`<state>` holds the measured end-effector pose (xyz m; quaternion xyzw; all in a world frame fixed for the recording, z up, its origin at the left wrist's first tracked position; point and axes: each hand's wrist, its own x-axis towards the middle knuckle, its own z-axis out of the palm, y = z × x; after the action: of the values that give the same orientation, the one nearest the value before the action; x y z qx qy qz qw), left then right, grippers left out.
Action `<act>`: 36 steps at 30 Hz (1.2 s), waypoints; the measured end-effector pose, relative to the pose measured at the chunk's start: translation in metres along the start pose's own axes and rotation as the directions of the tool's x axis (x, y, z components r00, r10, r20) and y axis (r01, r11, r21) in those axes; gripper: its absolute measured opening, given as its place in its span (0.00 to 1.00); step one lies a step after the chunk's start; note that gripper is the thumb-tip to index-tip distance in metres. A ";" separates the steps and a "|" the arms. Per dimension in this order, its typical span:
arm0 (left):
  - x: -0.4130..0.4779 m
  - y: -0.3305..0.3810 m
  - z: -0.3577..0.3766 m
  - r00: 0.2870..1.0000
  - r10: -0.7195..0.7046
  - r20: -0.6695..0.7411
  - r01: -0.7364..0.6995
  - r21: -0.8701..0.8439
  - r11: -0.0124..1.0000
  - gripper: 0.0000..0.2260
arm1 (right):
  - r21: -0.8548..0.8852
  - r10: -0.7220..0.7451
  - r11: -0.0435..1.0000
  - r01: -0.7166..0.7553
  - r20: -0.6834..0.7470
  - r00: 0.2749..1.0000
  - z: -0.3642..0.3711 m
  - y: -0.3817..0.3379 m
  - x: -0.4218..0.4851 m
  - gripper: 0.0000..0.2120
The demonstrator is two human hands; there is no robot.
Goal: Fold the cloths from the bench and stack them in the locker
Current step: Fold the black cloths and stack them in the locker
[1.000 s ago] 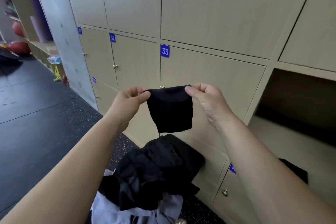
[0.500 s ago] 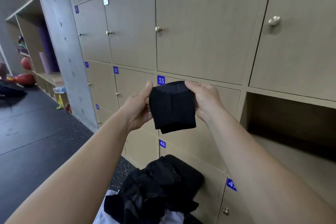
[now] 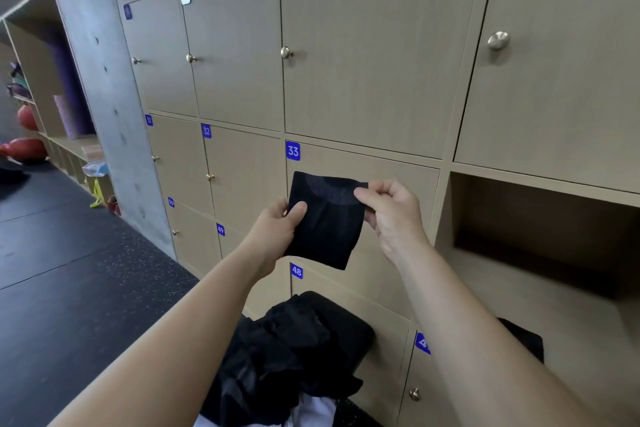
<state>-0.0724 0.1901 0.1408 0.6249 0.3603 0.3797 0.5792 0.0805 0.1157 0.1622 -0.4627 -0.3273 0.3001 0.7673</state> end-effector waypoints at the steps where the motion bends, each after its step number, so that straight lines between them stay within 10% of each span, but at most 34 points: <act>1: 0.000 -0.002 0.002 1.000 0.023 -0.004 -0.023 0.013 1.000 0.10 | 0.024 0.017 1.000 -0.017 0.002 1.000 -0.004 0.002 0.000 0.10; 12: -0.003 -0.029 0.023 0.987 0.093 -0.132 -0.100 -0.044 0.994 0.05 | -0.326 0.277 0.928 -0.181 0.278 0.920 -0.026 0.017 -0.008 0.04; 18: -0.008 -0.014 0.009 0.993 0.111 0.035 -0.114 0.109 0.987 0.26 | -0.591 0.367 0.804 -0.068 0.402 0.839 -0.043 0.013 -0.012 0.05; 26: -0.012 -0.035 0.041 0.930 -0.087 0.358 -0.056 0.372 0.927 0.21 | -0.728 0.516 0.673 -0.129 0.337 0.788 -0.096 0.021 -0.023 0.09; 36: -0.013 -0.075 0.123 0.979 -0.073 0.191 0.092 -0.089 0.992 0.13 | -0.220 0.435 0.886 -0.408 0.091 0.896 -0.170 0.042 -0.058 0.16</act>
<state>0.0307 0.1280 0.0600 0.6135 0.3108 0.3119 0.6555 0.1712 0.0006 0.0498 -0.5737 -0.2987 0.4574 0.6103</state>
